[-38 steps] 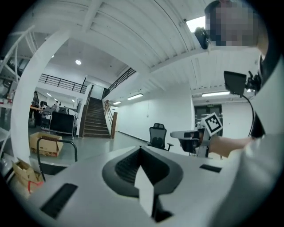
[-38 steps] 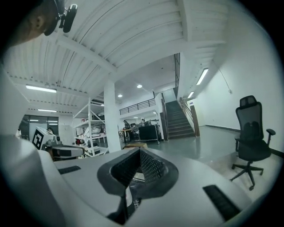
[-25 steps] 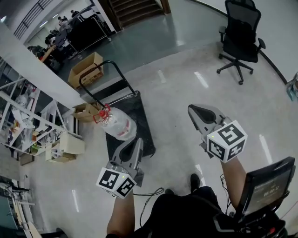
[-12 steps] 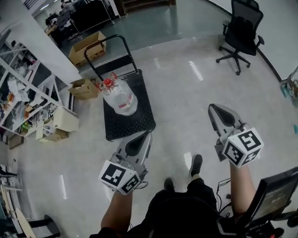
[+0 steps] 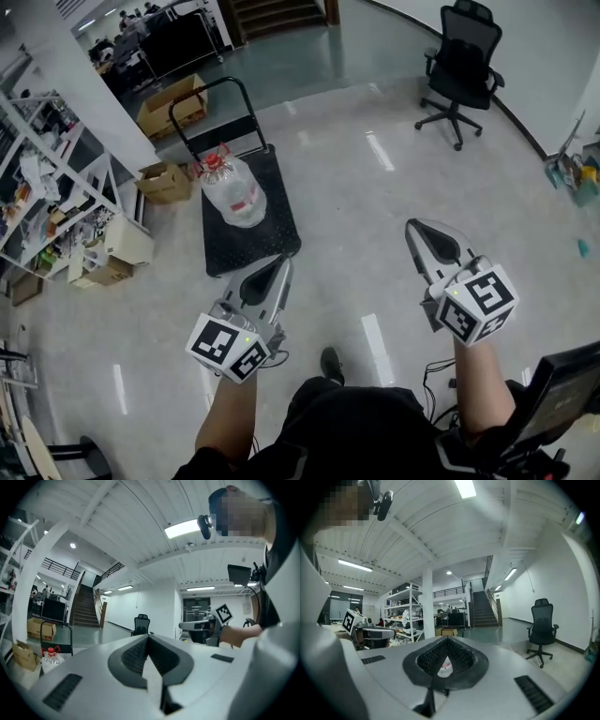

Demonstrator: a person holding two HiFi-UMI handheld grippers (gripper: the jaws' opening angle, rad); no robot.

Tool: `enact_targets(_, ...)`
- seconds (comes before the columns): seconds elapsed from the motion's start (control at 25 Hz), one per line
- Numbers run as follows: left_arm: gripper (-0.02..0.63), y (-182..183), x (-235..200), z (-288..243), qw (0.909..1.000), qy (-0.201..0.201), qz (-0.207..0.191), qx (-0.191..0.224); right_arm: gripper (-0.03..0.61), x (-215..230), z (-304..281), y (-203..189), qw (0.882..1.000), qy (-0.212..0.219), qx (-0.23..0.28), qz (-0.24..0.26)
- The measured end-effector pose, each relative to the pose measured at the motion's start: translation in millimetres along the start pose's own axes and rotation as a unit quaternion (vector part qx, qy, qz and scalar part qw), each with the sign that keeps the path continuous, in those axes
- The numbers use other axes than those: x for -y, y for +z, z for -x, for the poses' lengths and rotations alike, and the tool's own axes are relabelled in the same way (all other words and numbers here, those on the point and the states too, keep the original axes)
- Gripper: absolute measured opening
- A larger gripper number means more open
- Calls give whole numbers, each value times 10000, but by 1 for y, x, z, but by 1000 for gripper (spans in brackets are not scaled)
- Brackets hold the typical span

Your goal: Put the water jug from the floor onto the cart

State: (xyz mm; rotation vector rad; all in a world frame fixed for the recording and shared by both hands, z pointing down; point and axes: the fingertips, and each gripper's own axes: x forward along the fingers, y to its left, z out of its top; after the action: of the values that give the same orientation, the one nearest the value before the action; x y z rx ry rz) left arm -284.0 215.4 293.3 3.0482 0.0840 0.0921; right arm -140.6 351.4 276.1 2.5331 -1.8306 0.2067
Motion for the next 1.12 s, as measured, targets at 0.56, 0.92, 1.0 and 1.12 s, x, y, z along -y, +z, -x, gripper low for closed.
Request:
enact_targets(0.56,-6,2,172,89,9993,369,81,-35,0,-40,172,-22,9995,302,33,-123)
enact_targets(0.92,-6,15,171,144,9992,384,-128,59,0,-94,186,-4,9997,224,119,41)
enact_targets(1.0,-6,13,164,155,9990,424,-92,86,0,-103,185,-3,9997,213,97,114)
enact_targets(1.12,-6,14,157,166,9990,416,-95,140,0,-112,182,-2,9997,161,99,119)
